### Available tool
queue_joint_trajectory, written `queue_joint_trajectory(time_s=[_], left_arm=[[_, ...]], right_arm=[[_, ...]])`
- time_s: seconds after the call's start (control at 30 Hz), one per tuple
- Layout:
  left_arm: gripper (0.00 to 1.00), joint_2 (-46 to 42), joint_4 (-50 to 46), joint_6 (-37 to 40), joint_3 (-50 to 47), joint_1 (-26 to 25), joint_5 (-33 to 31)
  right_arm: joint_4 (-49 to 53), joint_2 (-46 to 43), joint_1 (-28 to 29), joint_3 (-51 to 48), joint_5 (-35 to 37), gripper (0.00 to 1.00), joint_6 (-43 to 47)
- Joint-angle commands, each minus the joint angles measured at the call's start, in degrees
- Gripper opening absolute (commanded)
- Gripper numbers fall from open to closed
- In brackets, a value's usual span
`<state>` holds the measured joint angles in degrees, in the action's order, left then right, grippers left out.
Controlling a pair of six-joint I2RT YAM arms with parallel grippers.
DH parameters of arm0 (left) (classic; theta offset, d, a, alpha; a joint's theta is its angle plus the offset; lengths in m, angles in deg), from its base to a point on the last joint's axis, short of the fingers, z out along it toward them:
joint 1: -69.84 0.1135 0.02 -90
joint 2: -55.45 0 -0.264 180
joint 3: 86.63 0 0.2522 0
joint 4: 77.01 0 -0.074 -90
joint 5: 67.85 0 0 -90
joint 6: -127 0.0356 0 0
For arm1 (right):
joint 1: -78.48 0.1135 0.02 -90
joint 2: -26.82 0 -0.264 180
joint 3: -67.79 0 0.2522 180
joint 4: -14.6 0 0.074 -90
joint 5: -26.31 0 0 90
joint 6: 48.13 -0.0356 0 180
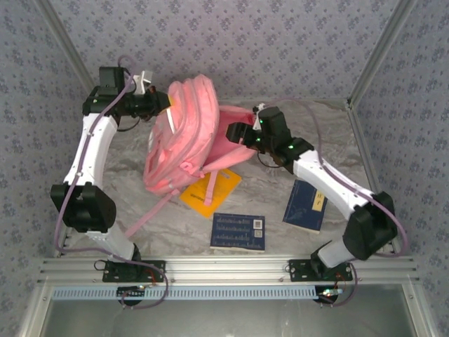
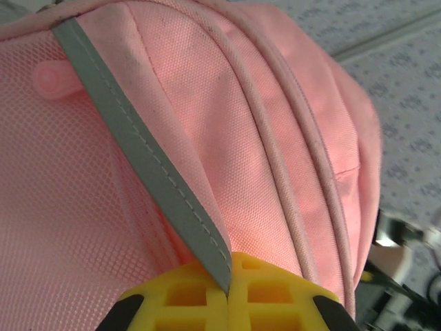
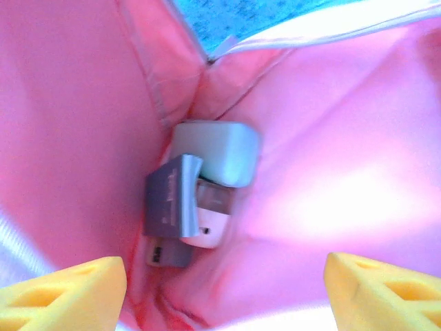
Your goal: Pack books, pencil case, and school supplies into a backpack
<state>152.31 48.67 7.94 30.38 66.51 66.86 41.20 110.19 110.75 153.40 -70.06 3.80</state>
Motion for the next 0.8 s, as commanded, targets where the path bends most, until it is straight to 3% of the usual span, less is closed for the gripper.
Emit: queue_joint_trajectory(time_s=[0.0,0.1,0.23,0.33,0.47,0.63,0.7,0.77], left_arm=[[0.00,1.11,2.06,1.87,3.76,-0.98,-6.97],[0.04,2.45,2.32,2.72,2.69,-4.51,-9.33],[0.21,4.53,4.89,2.43,-1.37,-7.75,-9.36],[0.29,4.81,5.65,1.44,-3.35,-8.26,-7.22],[0.40,-2.57,4.88,3.69,-9.85,-9.79,-12.01],[0.46,-15.11,5.69,4.05,-24.62,-14.86,-16.90],[0.47,-20.03,6.22,3.92,-31.50,-18.11,-18.72],[0.48,-23.76,7.36,2.71,-37.46,-20.35,-19.99]], right_arm=[[12.77,-4.16,0.88,-1.04,9.47,0.76,5.78],[19.99,-7.38,0.73,-4.00,8.76,0.77,4.07],[22.09,-12.21,0.63,-11.55,6.94,0.80,3.98],[26.88,-15.34,2.14,-14.83,5.16,0.81,4.49],[30.02,-21.13,4.66,-19.91,1.71,0.81,2.52],[32.30,-28.48,10.06,-26.44,-2.32,0.79,-1.84],[31.81,-29.62,15.03,-28.12,-5.63,0.79,-1.12],[31.56,-29.00,21.16,-28.82,-4.60,0.77,-1.97]])
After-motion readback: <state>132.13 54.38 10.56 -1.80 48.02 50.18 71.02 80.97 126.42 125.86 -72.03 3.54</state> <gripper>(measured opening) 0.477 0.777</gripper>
